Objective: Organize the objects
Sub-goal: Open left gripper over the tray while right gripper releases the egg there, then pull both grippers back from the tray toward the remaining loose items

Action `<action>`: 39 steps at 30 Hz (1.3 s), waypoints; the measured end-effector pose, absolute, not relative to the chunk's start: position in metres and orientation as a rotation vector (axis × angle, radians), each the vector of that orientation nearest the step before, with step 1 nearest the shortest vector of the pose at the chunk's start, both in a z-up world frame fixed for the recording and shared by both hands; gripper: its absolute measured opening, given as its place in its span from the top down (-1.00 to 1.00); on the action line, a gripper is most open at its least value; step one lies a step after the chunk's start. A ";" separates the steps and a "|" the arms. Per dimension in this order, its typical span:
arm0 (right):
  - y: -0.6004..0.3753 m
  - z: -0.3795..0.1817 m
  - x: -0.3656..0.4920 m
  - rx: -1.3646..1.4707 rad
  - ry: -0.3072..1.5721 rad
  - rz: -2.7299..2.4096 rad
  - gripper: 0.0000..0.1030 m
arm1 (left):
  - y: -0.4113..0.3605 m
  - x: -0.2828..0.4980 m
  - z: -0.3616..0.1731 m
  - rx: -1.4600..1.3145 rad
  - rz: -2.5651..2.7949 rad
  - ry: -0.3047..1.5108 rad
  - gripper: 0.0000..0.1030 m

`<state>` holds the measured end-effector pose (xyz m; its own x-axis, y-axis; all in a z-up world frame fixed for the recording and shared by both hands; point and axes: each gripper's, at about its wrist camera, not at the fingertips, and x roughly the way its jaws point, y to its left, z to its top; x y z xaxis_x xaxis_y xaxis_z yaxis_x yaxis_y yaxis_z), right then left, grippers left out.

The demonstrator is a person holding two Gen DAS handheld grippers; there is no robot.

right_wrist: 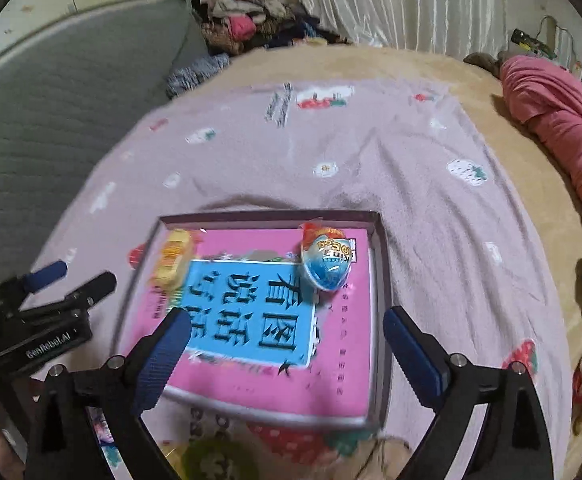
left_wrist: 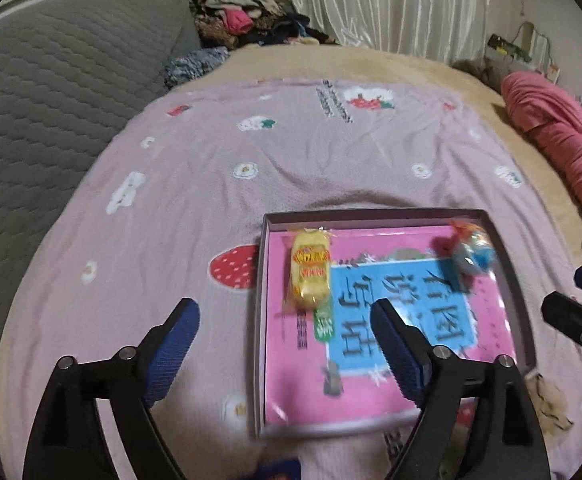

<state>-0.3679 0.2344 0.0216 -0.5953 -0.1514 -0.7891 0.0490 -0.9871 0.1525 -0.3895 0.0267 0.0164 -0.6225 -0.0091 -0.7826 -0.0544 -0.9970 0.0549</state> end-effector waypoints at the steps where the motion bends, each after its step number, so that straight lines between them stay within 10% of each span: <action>1: 0.233 0.030 -0.355 1.317 -0.157 -2.733 -0.92 | 0.027 -0.377 0.022 -1.333 2.820 0.122 -0.81; 39: 0.211 0.139 -0.103 0.932 -0.036 -2.784 -0.99 | 0.022 -0.120 0.106 -1.085 2.867 0.079 -0.82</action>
